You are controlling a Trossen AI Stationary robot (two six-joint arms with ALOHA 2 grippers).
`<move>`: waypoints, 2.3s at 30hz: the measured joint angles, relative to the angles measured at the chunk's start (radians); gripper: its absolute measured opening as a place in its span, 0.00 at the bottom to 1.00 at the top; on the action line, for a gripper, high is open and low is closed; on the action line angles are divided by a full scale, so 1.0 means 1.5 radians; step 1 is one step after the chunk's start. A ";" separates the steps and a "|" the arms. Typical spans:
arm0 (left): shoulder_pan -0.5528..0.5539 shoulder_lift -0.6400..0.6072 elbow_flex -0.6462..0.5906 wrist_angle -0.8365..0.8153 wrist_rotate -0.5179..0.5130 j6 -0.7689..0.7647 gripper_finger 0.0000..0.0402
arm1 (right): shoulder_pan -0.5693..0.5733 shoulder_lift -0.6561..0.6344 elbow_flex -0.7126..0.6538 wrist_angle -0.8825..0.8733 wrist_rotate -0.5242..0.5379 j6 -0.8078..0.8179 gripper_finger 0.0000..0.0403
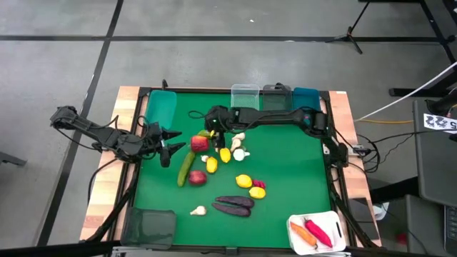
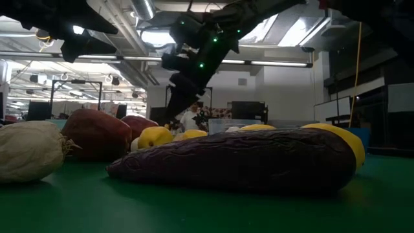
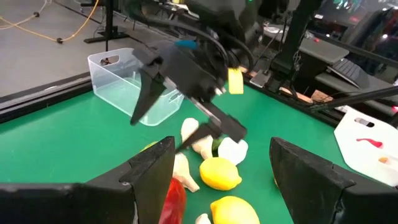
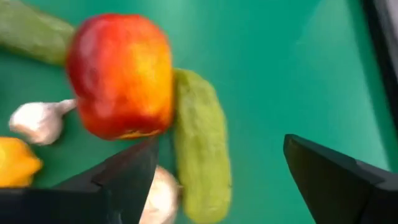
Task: Sort produce into baskets
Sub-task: Put the green cucumber into the transparent bin
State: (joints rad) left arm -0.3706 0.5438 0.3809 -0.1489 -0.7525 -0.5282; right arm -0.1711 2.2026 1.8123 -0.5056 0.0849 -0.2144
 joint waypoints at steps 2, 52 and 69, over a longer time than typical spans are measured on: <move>0.000 0.001 0.000 -0.001 0.000 -0.001 0.64 | -0.002 0.005 0.001 -0.001 -0.010 -0.002 0.87; -0.001 0.005 0.000 -0.022 0.001 -0.033 0.64 | -0.031 0.098 0.169 -0.207 -0.004 0.016 0.35; -0.002 0.005 0.000 -0.037 0.001 -0.052 0.64 | -0.143 -0.077 0.195 -0.468 -0.011 0.004 0.38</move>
State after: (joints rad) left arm -0.3729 0.5513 0.3809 -0.2039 -0.7503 -0.6064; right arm -0.3859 2.0864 2.1051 -1.2082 0.0688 -0.2085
